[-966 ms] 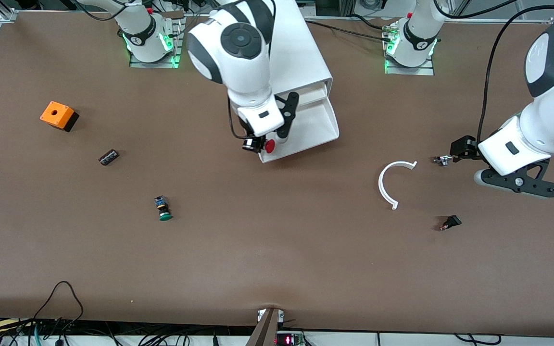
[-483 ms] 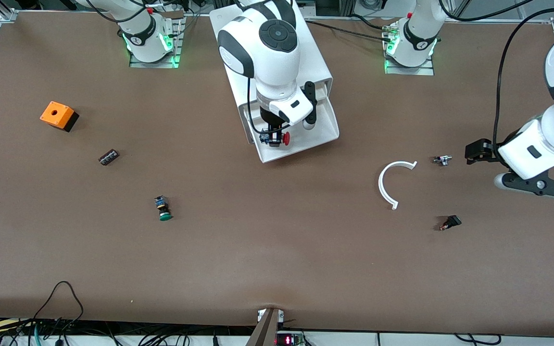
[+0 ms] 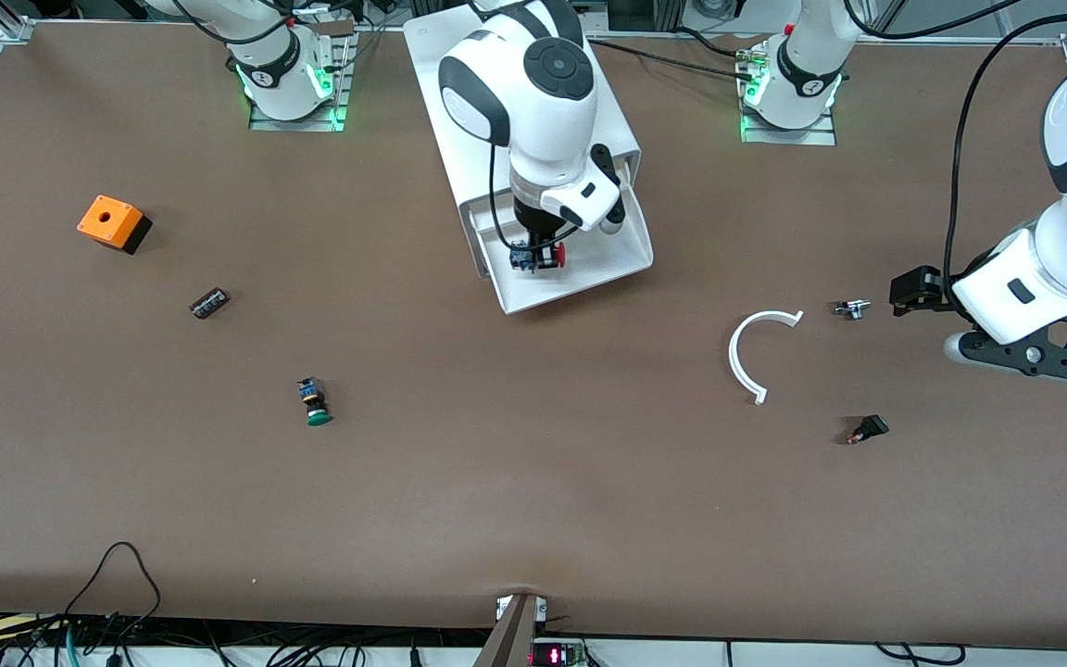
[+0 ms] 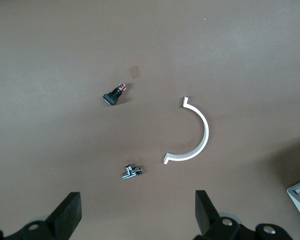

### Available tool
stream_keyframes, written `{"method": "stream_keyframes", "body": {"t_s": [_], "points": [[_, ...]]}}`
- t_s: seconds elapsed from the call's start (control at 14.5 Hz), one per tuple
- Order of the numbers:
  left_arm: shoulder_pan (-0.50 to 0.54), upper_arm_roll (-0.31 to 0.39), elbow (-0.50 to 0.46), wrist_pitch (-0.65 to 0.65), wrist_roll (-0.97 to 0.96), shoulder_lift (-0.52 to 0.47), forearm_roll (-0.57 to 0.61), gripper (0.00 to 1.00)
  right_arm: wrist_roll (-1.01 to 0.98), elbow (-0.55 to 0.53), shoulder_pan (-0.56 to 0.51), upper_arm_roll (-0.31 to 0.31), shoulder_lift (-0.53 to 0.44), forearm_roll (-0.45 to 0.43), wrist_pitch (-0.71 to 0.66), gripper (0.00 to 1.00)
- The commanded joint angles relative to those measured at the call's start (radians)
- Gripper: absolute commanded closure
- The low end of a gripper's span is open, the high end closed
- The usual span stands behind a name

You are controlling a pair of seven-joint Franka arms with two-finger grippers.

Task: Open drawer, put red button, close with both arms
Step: 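Carry the red button into the open drawer with the right gripper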

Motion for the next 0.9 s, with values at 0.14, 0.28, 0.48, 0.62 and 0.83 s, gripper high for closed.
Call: {"method": "stream_keyframes", "body": {"t_s": [0.14, 0.28, 0.48, 0.62, 0.83], "points": [[0.008, -0.004, 0.006, -0.017, 0.013, -0.004, 0.017, 0.0, -0.029, 0.072, 0.004, 0.008, 0.056, 0.002, -0.016, 0.66], [0.006, -0.006, 0.006, -0.017, 0.011, -0.004, 0.017, 0.0, -0.027, 0.078, 0.007, 0.011, 0.074, 0.002, -0.011, 0.66], [-0.007, -0.007, 0.011, -0.017, 0.01, -0.002, 0.017, 0.0, -0.025, 0.078, 0.008, 0.011, 0.091, 0.002, -0.01, 0.66], [-0.014, -0.012, 0.011, -0.017, 0.002, -0.004, 0.017, 0.0, -0.027, 0.078, 0.017, 0.011, 0.099, 0.002, -0.01, 0.66], [-0.012, -0.014, 0.011, -0.017, 0.0, -0.005, 0.017, 0.0, -0.027, 0.078, 0.033, 0.009, 0.108, 0.002, -0.005, 0.66]]}}
